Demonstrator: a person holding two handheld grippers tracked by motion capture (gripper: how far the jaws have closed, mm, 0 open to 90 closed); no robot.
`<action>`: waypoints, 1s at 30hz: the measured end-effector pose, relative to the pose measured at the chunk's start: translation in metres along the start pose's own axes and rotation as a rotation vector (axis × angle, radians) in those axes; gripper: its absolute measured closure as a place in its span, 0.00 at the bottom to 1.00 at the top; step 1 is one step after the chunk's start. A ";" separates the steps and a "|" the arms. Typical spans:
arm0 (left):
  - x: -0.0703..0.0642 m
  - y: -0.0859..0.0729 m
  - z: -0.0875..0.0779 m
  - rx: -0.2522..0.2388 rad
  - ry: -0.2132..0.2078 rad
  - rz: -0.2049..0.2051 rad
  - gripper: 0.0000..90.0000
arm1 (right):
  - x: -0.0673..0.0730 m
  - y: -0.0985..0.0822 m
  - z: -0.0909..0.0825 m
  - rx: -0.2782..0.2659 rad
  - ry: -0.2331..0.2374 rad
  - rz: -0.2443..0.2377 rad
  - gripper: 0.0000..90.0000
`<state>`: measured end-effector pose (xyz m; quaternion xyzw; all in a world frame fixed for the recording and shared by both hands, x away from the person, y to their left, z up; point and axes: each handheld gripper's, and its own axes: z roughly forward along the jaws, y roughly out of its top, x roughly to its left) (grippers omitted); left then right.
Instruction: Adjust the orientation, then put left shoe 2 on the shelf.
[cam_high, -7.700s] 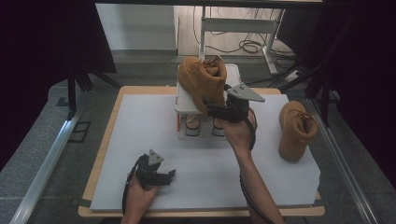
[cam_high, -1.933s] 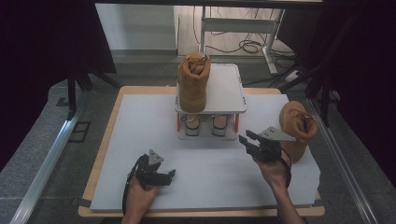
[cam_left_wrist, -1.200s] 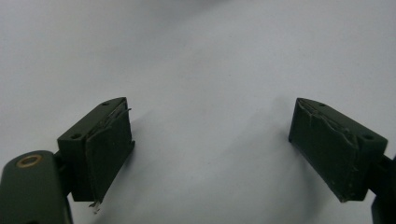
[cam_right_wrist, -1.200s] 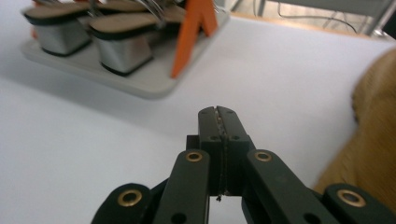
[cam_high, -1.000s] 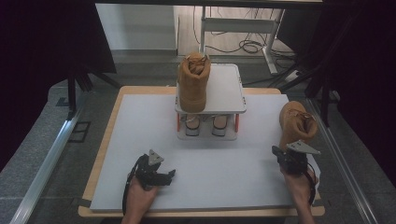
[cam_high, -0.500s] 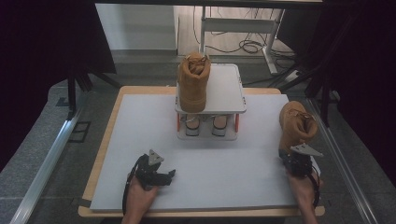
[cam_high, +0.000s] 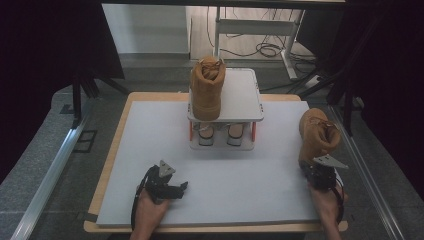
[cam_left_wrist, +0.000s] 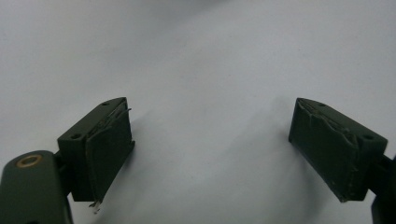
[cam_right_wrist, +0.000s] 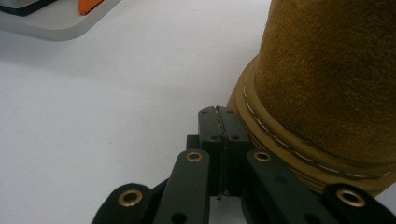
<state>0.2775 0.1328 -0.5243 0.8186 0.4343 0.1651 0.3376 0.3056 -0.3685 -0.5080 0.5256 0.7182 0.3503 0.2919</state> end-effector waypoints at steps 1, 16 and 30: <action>0.000 0.000 0.000 0.000 0.000 0.000 0.15 | 0.000 0.000 0.000 0.000 0.000 0.000 1.00; 0.000 0.000 0.000 0.000 0.001 0.001 0.15 | -0.016 -0.010 -0.014 0.001 -0.020 0.024 1.00; 0.000 0.000 0.000 0.000 0.000 0.000 0.15 | -0.025 -0.016 -0.023 -0.008 -0.023 0.052 1.00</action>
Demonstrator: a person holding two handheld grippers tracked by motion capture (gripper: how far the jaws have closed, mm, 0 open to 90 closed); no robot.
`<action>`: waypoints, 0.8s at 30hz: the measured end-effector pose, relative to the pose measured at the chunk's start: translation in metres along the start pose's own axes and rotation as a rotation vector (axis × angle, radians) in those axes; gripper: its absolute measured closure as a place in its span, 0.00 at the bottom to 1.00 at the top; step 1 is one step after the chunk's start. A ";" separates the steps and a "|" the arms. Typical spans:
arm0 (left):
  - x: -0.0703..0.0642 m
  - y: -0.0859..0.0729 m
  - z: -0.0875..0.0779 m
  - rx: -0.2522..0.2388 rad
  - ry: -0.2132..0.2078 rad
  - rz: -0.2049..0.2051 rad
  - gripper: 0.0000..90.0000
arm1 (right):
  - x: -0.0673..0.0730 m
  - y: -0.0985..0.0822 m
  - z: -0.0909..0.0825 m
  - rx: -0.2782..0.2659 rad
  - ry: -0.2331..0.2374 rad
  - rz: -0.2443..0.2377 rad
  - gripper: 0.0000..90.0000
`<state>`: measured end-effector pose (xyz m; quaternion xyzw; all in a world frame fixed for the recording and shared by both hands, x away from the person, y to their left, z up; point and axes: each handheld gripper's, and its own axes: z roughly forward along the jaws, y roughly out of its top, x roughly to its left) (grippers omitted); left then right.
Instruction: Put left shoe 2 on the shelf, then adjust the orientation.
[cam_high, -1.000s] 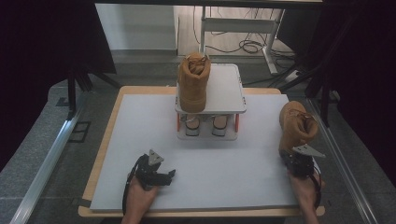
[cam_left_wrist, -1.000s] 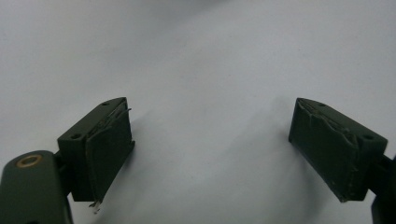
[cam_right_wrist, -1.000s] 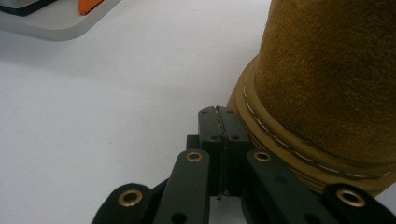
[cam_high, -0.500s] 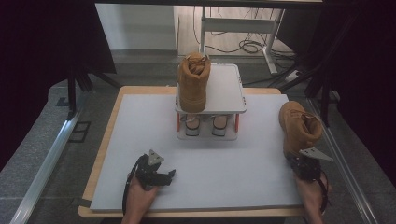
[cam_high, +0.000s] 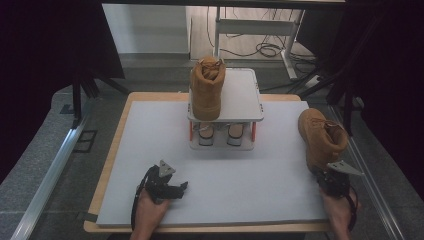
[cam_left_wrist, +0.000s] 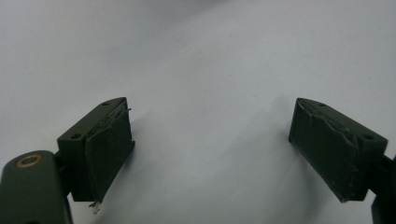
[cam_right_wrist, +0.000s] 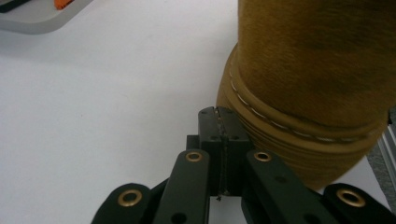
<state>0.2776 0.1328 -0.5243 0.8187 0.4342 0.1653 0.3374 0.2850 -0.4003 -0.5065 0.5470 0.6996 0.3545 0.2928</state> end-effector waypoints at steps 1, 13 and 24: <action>0.000 0.000 0.000 0.000 0.000 0.000 0.15 | 0.000 0.000 0.000 0.000 0.000 0.000 1.00; 0.000 0.000 0.000 0.000 0.000 0.000 0.15 | -0.003 -0.001 -0.006 -0.012 0.024 0.019 1.00; 0.000 0.000 0.000 0.000 0.000 0.000 0.15 | 0.001 0.000 0.004 0.010 -0.003 -0.019 1.00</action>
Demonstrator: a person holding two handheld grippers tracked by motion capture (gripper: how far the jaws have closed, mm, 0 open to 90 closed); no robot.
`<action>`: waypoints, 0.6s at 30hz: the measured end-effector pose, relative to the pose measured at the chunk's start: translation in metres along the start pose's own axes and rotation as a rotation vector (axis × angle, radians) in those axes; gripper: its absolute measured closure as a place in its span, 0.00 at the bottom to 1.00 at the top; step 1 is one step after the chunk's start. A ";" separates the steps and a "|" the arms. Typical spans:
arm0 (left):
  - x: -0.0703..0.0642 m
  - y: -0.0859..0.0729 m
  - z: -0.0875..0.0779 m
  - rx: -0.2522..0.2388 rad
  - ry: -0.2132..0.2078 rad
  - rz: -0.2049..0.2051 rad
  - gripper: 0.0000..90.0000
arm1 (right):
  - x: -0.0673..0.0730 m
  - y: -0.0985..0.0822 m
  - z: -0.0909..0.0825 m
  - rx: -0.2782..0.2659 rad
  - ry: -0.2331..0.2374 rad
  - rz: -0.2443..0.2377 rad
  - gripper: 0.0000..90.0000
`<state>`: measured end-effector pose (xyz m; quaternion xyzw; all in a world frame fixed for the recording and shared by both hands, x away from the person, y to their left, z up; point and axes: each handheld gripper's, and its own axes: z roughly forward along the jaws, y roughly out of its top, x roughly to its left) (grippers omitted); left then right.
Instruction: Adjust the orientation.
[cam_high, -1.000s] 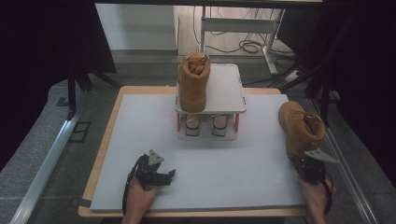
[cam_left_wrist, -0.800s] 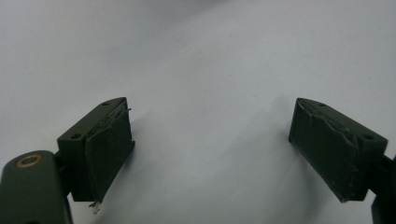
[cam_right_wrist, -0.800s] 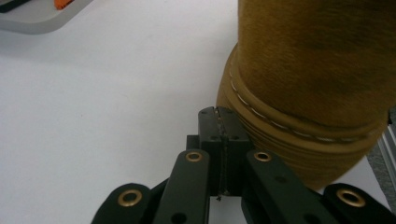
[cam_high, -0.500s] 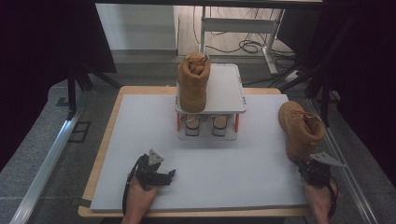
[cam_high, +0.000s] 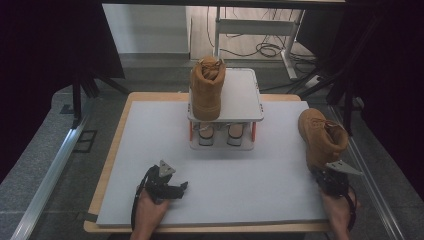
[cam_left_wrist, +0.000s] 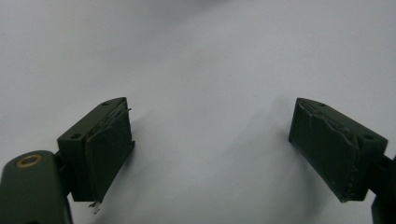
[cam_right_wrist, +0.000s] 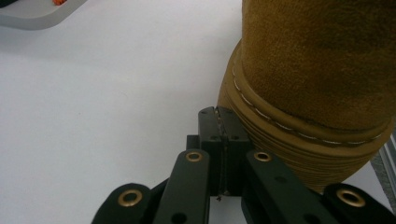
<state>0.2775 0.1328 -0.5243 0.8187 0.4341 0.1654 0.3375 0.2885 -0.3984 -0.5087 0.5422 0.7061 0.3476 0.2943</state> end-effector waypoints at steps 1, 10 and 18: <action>0.000 0.000 0.000 0.000 0.000 0.000 0.15 | 0.000 0.000 0.000 0.000 -0.002 -0.003 1.00; 0.000 0.000 0.000 0.000 0.000 0.000 0.15 | -0.011 -0.005 -0.008 0.001 -0.029 0.009 1.00; 0.000 0.000 0.000 0.000 -0.001 -0.001 0.15 | -0.011 -0.005 -0.015 -0.030 0.003 0.019 0.93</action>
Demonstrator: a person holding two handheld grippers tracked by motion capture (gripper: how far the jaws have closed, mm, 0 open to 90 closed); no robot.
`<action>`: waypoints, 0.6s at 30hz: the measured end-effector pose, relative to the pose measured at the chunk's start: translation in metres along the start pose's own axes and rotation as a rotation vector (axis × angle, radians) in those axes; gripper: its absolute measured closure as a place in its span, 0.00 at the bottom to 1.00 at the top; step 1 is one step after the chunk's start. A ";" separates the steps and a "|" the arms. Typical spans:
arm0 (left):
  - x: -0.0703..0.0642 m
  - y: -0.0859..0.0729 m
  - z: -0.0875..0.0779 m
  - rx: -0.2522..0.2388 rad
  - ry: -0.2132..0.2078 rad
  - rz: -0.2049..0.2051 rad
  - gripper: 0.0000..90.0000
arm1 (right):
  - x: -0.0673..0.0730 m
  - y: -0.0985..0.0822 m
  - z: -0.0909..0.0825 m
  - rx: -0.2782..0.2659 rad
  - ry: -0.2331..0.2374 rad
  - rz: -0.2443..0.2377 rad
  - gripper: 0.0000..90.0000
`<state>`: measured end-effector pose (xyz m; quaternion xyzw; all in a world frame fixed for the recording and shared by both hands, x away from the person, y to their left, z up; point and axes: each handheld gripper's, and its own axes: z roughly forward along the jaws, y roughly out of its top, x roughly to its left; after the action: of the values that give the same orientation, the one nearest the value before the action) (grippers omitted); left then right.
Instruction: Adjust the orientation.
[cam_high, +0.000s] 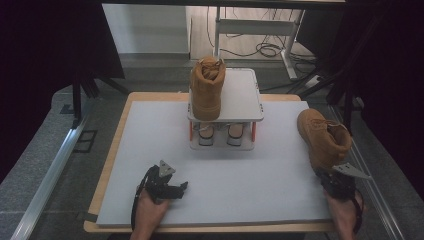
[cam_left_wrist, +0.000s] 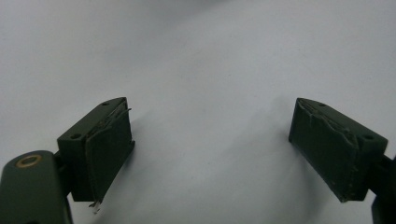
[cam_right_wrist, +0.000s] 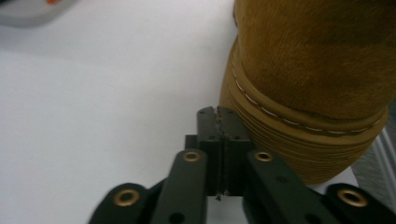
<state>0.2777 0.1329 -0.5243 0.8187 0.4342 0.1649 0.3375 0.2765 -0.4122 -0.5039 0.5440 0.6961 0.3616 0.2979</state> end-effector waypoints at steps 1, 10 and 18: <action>0.000 0.000 0.000 0.000 0.000 0.000 0.15 | 0.000 0.000 0.000 0.000 0.000 0.000 0.93; 0.000 0.000 0.000 0.000 0.000 0.001 0.15 | -0.006 0.006 -0.022 -0.133 -0.041 0.037 0.56; 0.000 0.000 0.000 0.000 0.000 0.000 0.15 | -0.020 0.009 -0.027 -0.199 -0.054 0.093 0.30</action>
<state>0.2777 0.1329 -0.5243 0.8188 0.4341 0.1650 0.3374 0.2642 -0.4347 -0.4811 0.5528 0.6225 0.4276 0.3522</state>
